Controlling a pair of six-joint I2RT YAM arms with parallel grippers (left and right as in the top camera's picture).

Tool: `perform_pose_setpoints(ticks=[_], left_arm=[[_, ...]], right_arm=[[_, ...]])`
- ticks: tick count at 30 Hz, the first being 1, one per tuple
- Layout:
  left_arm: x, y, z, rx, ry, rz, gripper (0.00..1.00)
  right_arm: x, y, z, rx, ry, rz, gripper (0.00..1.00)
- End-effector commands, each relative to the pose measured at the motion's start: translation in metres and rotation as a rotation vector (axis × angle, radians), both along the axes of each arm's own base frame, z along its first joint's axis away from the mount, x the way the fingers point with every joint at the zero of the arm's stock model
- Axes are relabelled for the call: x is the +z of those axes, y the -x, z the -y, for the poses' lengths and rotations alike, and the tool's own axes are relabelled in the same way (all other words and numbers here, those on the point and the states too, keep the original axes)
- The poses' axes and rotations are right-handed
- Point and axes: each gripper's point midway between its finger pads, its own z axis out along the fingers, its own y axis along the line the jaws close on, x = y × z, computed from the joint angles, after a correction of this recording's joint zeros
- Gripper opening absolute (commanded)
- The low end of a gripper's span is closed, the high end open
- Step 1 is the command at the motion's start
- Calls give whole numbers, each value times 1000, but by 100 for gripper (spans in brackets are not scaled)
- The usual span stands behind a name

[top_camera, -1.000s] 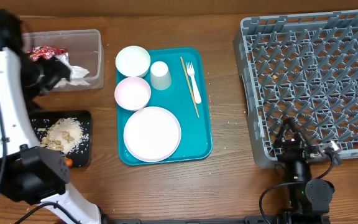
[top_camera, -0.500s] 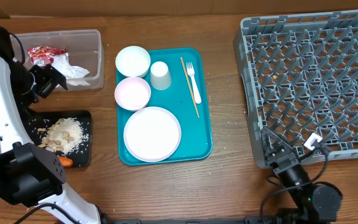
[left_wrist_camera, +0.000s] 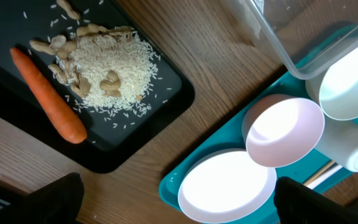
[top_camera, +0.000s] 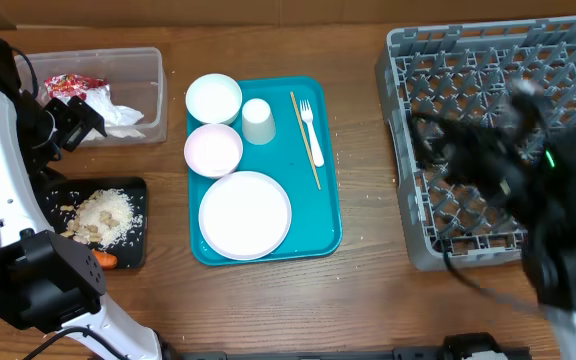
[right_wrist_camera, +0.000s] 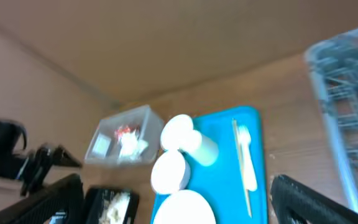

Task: Sort waste into correct bins and load items into the dishwasher rack
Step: 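Grasp the rim of the large white plate with the right gripper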

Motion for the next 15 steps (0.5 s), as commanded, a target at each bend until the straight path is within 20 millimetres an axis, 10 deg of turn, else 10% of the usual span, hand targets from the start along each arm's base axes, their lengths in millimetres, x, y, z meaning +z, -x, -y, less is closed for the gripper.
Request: perform_pose_setpoints(ticks=[1, 7, 9, 15], left_arm=[[8, 2, 4, 6, -4, 20, 100], [8, 2, 4, 6, -4, 20, 100], [8, 2, 4, 6, -4, 20, 100], [8, 2, 4, 6, -4, 20, 100]], right_arm=[[-12, -27, -42, 107, 235, -54, 99], [-131, -48, -134, 270, 500, -325, 100], [-202, -50, -167, 347, 581, -447, 100], [-282, -34, -188, 458, 600, -645, 100]])
